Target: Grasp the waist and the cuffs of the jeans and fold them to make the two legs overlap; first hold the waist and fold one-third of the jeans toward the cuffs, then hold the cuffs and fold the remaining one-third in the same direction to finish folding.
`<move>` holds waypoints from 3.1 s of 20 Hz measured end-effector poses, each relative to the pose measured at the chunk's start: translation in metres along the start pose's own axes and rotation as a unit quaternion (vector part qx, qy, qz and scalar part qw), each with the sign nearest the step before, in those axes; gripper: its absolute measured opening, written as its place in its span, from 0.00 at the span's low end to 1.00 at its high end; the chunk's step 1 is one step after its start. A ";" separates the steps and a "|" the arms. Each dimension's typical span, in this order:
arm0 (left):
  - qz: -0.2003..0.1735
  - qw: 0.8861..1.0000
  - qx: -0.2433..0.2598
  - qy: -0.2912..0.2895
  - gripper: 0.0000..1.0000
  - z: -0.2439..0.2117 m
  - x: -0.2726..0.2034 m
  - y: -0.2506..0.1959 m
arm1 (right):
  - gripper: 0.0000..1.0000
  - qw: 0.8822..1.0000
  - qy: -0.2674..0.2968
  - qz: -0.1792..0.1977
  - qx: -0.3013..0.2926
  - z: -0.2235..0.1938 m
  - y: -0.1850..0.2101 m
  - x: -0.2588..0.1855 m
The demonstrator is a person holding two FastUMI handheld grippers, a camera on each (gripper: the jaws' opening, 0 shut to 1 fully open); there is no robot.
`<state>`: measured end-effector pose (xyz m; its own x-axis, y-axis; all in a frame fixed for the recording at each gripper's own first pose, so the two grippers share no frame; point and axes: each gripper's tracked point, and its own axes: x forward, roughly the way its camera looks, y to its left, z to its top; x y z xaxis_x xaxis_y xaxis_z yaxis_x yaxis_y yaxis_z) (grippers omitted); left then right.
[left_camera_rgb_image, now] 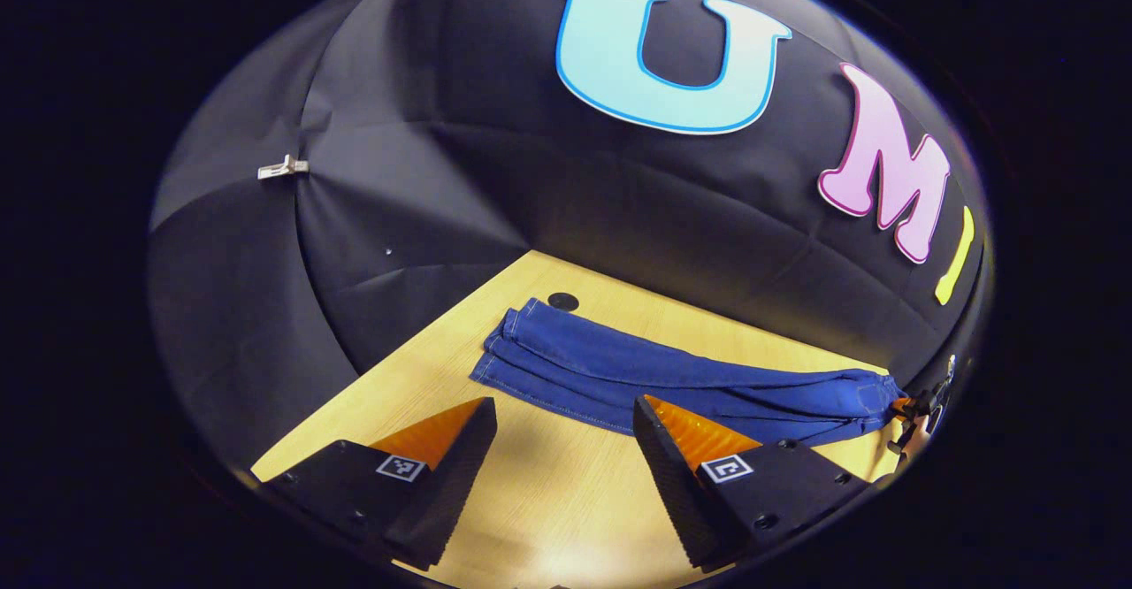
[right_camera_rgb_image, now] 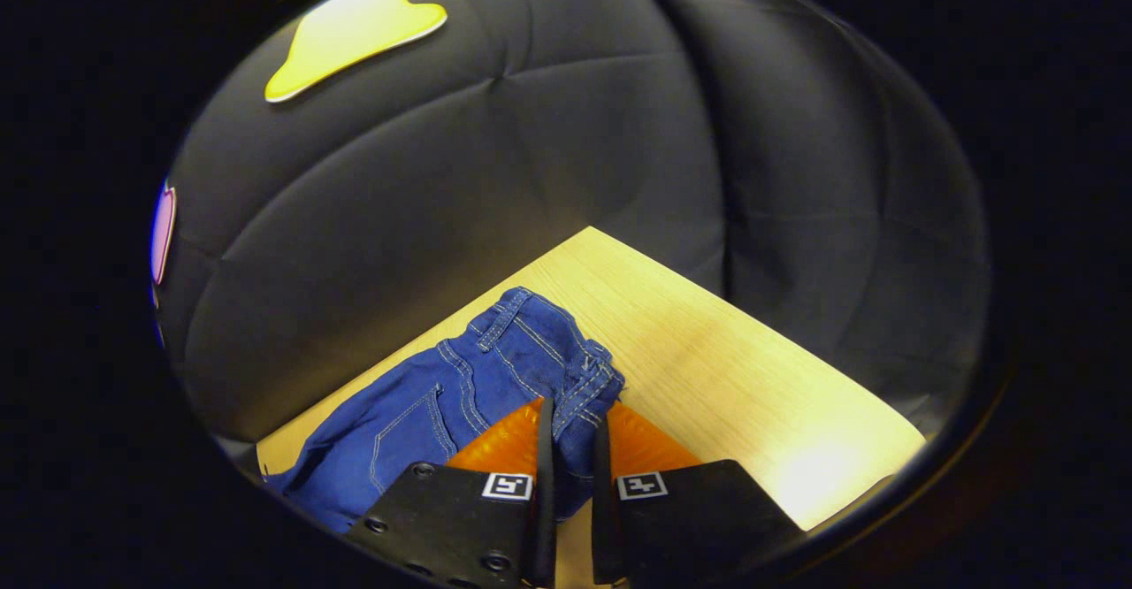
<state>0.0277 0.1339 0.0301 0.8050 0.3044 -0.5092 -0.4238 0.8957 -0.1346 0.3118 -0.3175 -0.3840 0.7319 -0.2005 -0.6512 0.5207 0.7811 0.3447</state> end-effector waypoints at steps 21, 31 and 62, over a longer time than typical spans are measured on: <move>-0.047 0.999 0.027 0.004 0.97 -0.037 0.002 -0.018 | 0.08 0.902 -0.213 0.254 -0.276 0.036 0.094 -0.155; -0.023 0.998 0.042 -0.028 0.97 -0.002 0.054 0.031 | 0.08 0.851 -0.109 0.348 -0.377 -0.009 0.082 -0.137; -0.070 0.990 0.042 0.111 0.36 -0.010 0.247 0.069 | 0.98 0.924 0.019 0.268 -0.273 -0.037 -0.023 -0.112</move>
<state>0.1932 0.2671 -0.1138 0.7382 0.1053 -0.6663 -0.2709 0.9509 -0.1498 0.2016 -0.2910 -0.3444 0.7986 0.3143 -0.5133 -0.2187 0.9461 0.2389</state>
